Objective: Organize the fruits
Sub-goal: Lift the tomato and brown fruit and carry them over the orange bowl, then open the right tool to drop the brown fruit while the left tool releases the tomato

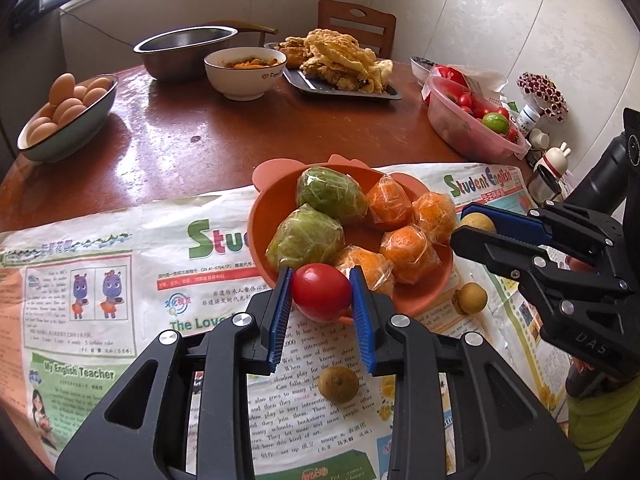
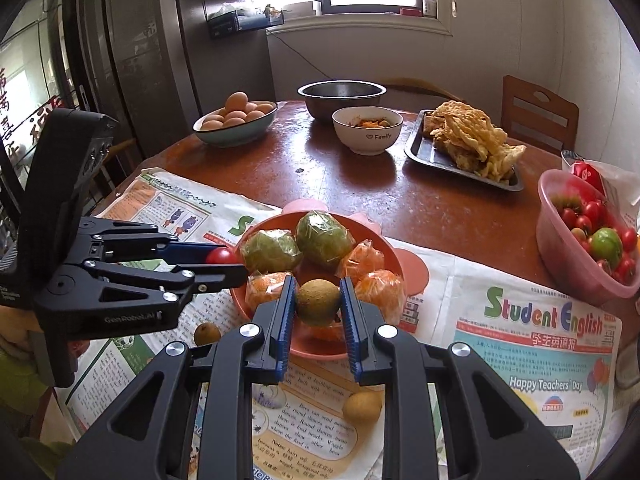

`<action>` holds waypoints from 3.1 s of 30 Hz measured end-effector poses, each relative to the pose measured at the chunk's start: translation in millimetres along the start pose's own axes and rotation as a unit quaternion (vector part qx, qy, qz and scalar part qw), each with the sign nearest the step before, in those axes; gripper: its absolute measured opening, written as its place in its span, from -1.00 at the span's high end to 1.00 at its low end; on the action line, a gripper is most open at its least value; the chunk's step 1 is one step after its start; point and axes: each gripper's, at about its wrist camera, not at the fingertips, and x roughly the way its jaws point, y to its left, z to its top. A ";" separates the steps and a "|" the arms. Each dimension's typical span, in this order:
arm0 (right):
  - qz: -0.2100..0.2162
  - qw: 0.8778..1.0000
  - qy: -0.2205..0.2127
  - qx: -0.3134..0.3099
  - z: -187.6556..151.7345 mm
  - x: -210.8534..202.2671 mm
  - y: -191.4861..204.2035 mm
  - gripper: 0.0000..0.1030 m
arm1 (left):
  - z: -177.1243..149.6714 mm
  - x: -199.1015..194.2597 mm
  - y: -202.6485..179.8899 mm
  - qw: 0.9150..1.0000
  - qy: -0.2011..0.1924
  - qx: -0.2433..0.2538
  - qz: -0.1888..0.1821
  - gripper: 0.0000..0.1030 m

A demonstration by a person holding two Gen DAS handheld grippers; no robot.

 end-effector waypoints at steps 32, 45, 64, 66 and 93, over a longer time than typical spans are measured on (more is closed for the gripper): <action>-0.001 0.997 0.024 -0.068 -18.3 38.2 31.7 0.57 | 8.2 13.8 13.1 1.000 0.004 -0.003 -0.004 0.58; 0.003 0.998 0.022 -0.063 -19.0 34.6 29.1 0.37 | 7.9 13.9 12.8 1.000 0.004 -0.003 -0.004 0.58; 0.007 0.998 0.018 -0.054 -22.1 23.4 25.5 0.22 | 8.5 14.6 12.7 1.000 0.004 0.000 -0.003 0.48; 0.006 0.998 0.017 -0.055 -22.1 22.5 25.6 0.22 | 7.8 14.1 12.4 1.000 0.005 0.001 -0.003 0.48; -0.008 0.999 -0.008 -0.046 -22.3 -8.2 25.7 -0.24 | 12.6 -20.5 -5.0 1.000 -0.025 0.011 0.001 0.04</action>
